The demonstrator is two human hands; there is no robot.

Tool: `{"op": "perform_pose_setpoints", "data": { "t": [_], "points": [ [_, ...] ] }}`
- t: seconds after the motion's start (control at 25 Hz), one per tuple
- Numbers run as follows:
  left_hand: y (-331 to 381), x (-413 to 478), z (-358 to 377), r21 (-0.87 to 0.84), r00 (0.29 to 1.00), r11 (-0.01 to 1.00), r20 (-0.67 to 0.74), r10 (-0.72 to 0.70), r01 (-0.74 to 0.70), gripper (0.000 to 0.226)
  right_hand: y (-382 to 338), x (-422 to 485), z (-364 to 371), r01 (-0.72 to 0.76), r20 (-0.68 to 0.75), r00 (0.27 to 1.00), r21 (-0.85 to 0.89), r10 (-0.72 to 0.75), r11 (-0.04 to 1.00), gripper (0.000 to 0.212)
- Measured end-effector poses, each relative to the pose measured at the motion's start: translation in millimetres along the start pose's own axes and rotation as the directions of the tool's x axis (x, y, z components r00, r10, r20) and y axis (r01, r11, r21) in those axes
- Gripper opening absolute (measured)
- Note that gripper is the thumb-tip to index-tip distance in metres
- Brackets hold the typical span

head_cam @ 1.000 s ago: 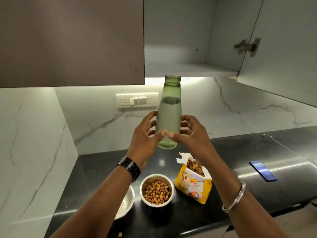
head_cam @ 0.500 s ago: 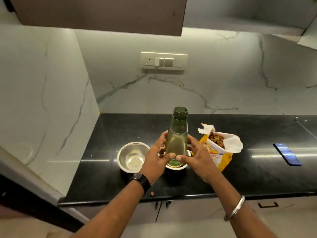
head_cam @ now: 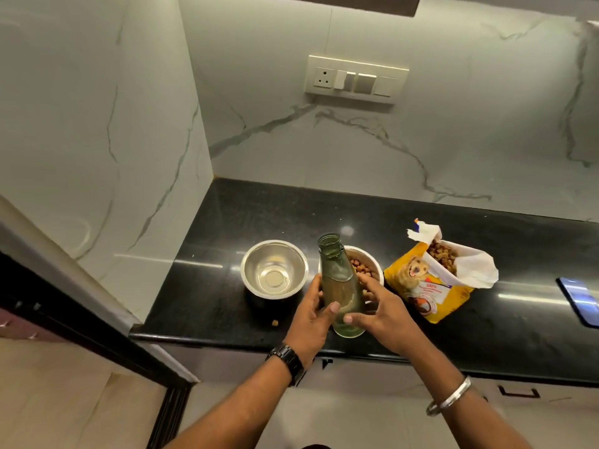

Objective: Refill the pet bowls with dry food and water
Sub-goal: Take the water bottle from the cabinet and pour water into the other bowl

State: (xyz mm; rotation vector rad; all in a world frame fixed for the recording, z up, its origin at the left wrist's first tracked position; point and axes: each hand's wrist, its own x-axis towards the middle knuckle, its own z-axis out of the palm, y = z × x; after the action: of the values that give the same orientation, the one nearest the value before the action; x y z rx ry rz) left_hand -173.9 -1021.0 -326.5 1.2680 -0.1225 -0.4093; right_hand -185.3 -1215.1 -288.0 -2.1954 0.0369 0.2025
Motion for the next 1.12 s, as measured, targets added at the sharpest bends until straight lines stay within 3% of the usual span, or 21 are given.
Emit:
{"op": "perform_pose_setpoints", "data": {
  "t": [0.24,0.44,0.72,1.12],
  "points": [
    [-22,-1,-7,-0.169,0.991,0.977,-0.03,-0.134,0.127,0.068,-1,13,5,-0.01,0.065,0.998,-0.14,0.019,0.99,0.093],
    [-31,-2,-12,-0.262,0.969,0.937,-0.022,-0.247,0.233,0.056,-6,20,10,-0.03,0.109,0.993,-0.206,0.053,0.978,0.095],
    [-42,-4,-16,-0.443,0.931,0.832,0.018,-0.365,0.335,0.052,-21,25,12,-0.046,0.148,0.984,-0.347,0.103,0.937,0.064],
    [-38,-7,-14,-0.542,0.893,0.732,0.085,-0.441,0.413,0.041,-30,32,14,-0.099,0.157,0.968,-0.477,0.196,0.874,0.071]
  ]
}}
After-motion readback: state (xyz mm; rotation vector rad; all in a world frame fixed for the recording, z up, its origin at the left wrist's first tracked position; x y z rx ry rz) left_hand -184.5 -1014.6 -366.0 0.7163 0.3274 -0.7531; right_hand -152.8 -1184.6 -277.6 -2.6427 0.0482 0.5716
